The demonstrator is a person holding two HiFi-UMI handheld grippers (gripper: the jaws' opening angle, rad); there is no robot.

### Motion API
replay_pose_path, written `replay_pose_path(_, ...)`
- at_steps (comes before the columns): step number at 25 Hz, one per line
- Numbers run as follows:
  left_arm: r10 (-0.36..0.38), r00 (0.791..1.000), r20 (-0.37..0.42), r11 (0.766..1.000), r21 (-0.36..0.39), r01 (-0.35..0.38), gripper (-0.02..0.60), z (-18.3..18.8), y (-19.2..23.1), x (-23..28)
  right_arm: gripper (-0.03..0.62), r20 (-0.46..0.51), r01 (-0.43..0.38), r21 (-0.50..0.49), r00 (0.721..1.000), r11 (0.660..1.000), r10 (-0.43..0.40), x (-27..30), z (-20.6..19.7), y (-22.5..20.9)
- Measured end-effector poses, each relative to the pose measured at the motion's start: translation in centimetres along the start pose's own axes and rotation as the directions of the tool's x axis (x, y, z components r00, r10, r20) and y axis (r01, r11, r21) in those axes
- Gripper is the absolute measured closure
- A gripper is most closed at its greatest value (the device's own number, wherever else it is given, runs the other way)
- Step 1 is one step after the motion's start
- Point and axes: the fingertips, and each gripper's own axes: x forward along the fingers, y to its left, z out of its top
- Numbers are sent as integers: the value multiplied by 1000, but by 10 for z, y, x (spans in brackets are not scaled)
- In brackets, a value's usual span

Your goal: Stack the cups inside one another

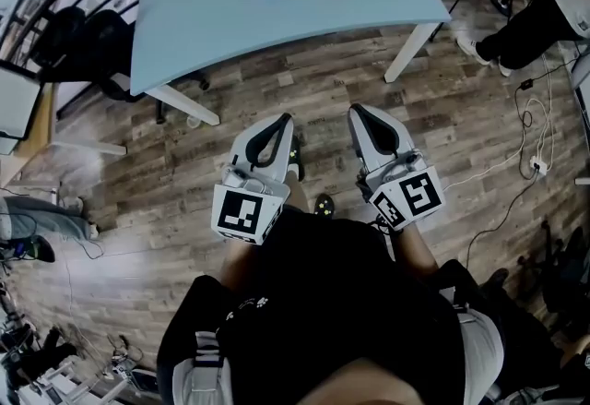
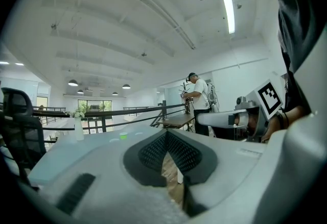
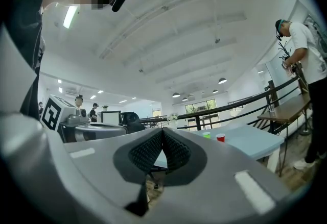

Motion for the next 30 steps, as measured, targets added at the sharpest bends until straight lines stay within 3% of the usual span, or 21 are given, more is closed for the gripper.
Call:
replay_pose_path(8, -59, 998, 32, 998, -1, 59, 595, 6, 17, 44, 583, 7, 46, -32, 999, 998, -46, 22, 8, -31)
replay_pose_path(30, -100, 995, 28, 993, -54, 102, 594, -10, 150, 157, 583, -35, 93, -22, 995, 995, -94, 177, -8, -112)
